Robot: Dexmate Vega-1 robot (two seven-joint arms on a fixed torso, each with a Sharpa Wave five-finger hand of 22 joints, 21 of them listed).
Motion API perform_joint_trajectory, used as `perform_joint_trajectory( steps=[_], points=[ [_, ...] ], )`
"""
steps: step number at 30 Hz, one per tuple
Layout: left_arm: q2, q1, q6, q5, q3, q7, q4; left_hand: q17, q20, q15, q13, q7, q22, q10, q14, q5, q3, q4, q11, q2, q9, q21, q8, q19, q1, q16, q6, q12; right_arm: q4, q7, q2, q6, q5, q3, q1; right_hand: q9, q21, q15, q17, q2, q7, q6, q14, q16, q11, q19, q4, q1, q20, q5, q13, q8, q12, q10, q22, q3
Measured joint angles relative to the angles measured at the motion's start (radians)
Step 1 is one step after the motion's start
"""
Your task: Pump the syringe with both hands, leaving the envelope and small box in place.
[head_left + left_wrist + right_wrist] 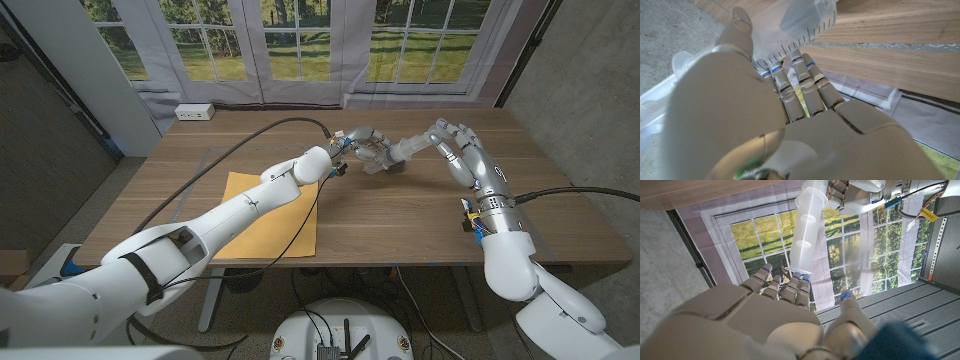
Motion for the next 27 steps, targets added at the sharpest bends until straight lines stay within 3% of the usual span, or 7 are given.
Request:
perform_joint_trajectory(
  steps=[27],
  points=[
    [-0.007, -0.009, -0.005, -0.006, 0.003, 0.005, 0.006, 0.000, -0.004, 0.004, 0.000, 0.000, 0.000, 0.000, 0.004, 0.004, 0.000, 0.000, 0.000, 0.000, 0.006, 0.000, 0.002, 0.004, 0.000, 0.001, 0.000, 0.001, 0.027, -0.008, -0.020, -0.008, 0.011, -0.054, 0.048, 0.005, 0.000, 0.000, 0.000, 0.000, 0.005, 0.030, 0.011, 0.006, 0.003, 0.014, 0.000, 0.000, 0.000, 0.000, 0.008, 0.000, -0.003, 0.014, 0.000, 0.000]
  ],
)
